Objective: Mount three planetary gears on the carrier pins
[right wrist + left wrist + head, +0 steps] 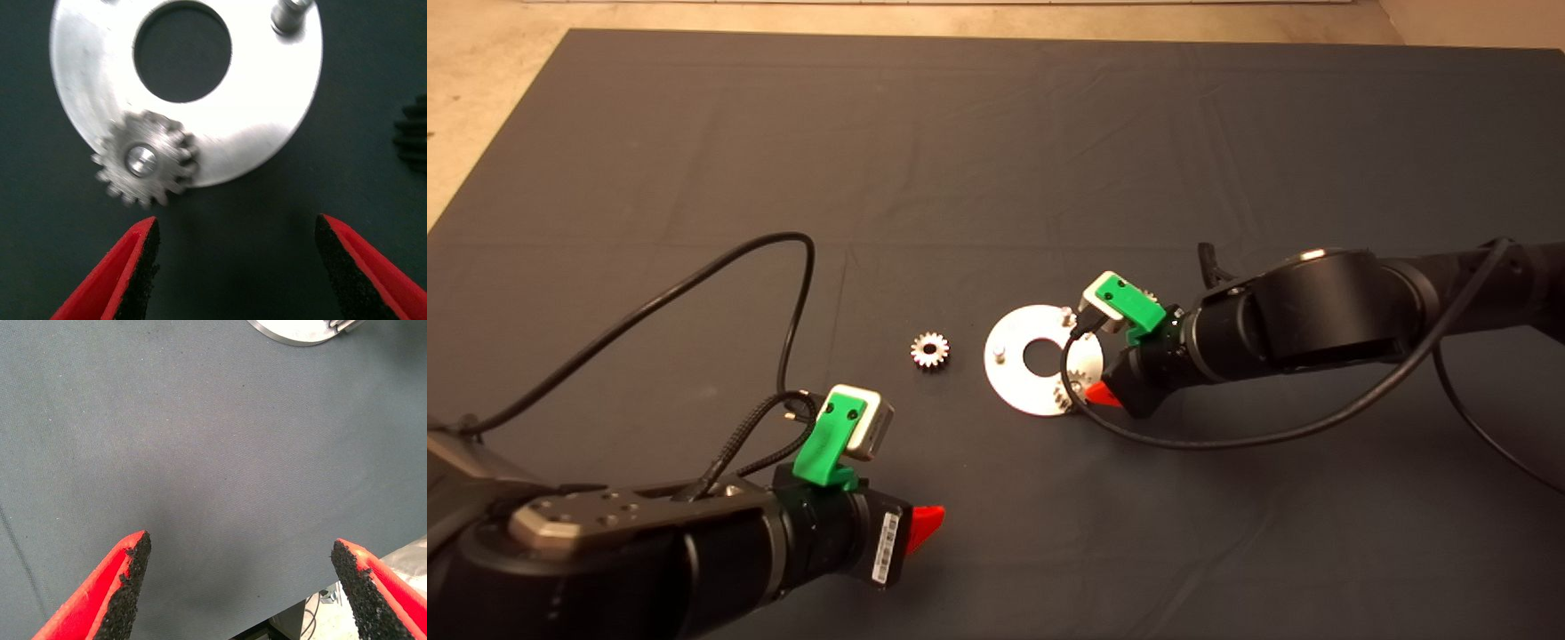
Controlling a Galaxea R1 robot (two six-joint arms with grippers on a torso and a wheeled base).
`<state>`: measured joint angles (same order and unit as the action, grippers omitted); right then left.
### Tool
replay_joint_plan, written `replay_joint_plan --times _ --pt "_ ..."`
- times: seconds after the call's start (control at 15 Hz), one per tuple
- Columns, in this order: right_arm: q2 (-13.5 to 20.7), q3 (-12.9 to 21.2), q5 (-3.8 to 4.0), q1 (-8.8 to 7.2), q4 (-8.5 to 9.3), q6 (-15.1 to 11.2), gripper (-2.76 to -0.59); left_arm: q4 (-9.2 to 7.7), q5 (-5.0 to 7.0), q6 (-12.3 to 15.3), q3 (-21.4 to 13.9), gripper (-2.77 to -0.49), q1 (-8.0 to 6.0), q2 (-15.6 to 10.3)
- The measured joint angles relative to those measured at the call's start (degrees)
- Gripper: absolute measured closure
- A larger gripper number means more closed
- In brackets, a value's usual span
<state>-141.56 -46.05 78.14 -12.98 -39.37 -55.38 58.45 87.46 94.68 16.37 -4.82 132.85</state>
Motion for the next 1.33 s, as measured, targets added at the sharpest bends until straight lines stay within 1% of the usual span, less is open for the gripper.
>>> replay_joint_plan --times 0.07,0.2,0.33,0.4,0.47,0.53,0.6,0.67,0.73,0.8,0.87,1.0,1.07,1.13,1.2,1.33 --pt "1.0 -0.9 0.38 -0.3 0.26 0.6 -1.71 0.0 0.0 0.0 0.0 -1.91 0.0 0.0" --pt "2.3 -2.5 0.68 -0.71 0.59 2.3 -1.71 0.0 0.0 0.0 0.0 -1.91 0.0 0.0" --pt "3.4 -4.0 0.24 -0.68 1.1 4.8 -1.71 0.0 0.02 0.0 0.0 -1.91 0.0 0.0" --pt "3.7 -5.7 0.02 -0.68 1.34 6.0 -1.71 0.0 0.0 0.0 0.0 -1.91 0.0 0.0" --pt "4.0 -7.1 0.0 -0.68 1.34 7.1 -1.71 0.0 0.0 0.0 0.0 -1.91 0.0 0.0" --pt "4.3 -9.0 0.0 -0.68 1.34 7.8 -1.71 0.0 0.02 0.0 0.0 -1.91 0.0 0.1" --pt "4.3 -9.6 -0.13 -0.71 1.34 8.0 -1.71 0.01 0.0 0.0 0.0 -1.91 0.0 0.1" --pt "4.2 -9.9 -1.09 -0.68 1.34 8.0 -1.71 0.0 0.01 0.0 0.0 -1.91 -0.02 0.1" --pt "4.0 -10.7 -2.4 -0.73 1.36 8.4 -1.71 0.0 -0.02 0.0 0.0 -1.91 -0.02 0.1" --pt "4.1 -11.4 -3.28 -0.91 1.36 8.4 -1.71 0.0 0.02 0.0 0.0 -1.91 -0.02 0.1" --pt "4.1 -12.0 -3.56 -1.23 1.37 8.5 -1.71 0.0 0.0 0.0 0.0 -1.91 -0.09 0.1" --pt "4.0 -12.1 -4.05 -1.32 1.39 8.5 -1.71 -0.02 0.02 0.1 0.0 -1.91 -0.44 0.1" --pt "4.0 -12.1 -4.11 -1.32 1.37 8.5 -1.71 0.0 0.02 0.1 0.0 -1.91 -0.45 0.1" --pt "4.0 -12.1 -4.68 -1.34 1.4 8.4 -1.77 -0.02 0.0 0.1 0.0 -1.91 -0.44 0.1" --pt "3.9 -12.1 -4.99 -1.6 1.48 8.4 -1.85 -0.02 0.0 0.1 0.0 -1.91 -0.45 0.1" --pt "4.0 -12.1 -5.32 -2.83 1.53 8.4 -1.87 -0.01 0.0 0.1 0.0 -1.91 -0.45 0.1"
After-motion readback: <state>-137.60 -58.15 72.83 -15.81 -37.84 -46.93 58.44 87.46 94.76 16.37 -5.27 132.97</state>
